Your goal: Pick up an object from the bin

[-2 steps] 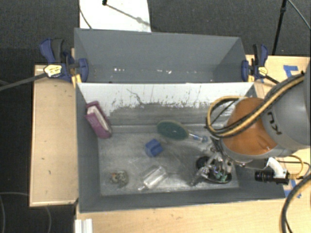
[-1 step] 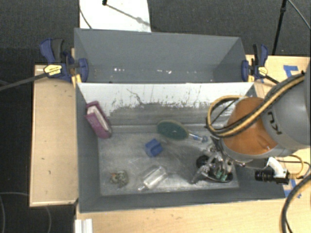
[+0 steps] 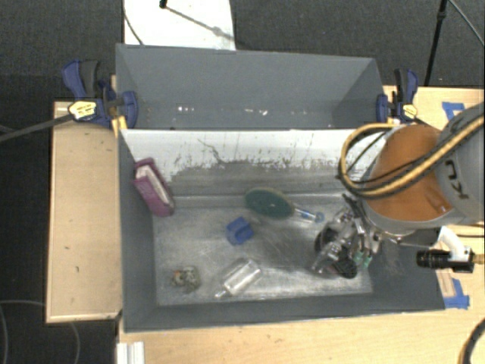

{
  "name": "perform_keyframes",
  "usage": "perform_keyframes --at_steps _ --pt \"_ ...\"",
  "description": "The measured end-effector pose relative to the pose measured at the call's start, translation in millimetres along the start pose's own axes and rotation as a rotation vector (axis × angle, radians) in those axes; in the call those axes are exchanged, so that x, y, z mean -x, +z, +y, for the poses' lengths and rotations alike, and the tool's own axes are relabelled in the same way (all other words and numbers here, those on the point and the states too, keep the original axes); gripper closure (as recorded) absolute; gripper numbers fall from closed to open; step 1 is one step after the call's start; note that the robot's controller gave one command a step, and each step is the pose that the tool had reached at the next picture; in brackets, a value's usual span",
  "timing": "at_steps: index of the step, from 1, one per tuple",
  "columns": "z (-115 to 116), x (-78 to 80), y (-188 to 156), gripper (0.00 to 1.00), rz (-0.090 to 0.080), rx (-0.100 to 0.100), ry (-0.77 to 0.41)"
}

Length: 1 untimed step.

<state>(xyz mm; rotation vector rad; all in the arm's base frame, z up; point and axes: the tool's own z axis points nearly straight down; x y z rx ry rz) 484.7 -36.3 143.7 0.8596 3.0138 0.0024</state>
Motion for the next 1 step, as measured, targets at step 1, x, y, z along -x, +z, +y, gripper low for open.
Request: perform_keyframes --at_steps 1 --pt "0.5 1.3 -43.6 1.0 0.002 -0.001 -0.008"
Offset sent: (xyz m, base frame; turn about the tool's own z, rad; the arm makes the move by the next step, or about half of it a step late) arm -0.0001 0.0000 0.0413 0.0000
